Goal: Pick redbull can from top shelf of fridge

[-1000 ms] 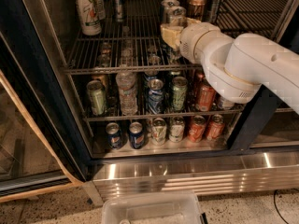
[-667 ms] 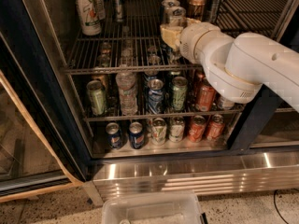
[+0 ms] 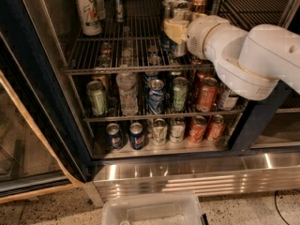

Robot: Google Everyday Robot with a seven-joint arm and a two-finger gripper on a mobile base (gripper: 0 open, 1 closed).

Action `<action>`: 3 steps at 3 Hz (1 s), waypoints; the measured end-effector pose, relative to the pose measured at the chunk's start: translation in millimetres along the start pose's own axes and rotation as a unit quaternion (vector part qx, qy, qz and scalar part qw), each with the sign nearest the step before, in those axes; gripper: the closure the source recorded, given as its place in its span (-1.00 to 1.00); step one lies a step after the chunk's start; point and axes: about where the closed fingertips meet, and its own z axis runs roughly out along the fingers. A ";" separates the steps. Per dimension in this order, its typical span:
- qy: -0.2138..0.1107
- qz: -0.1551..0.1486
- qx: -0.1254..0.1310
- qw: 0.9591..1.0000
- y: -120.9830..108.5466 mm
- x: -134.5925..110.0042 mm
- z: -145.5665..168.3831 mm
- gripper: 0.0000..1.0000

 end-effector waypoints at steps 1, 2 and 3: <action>-0.005 0.001 -0.002 1.000 -1.4 -7.5 -4.3 1.00; -0.011 -0.002 -0.018 1.000 8.3 -19.8 -18.1 1.00; -0.009 0.004 -0.046 0.999 24.0 -22.0 -30.1 1.00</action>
Offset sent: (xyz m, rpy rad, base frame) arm -0.0405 -0.0001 0.0333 0.0124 -0.0220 0.0812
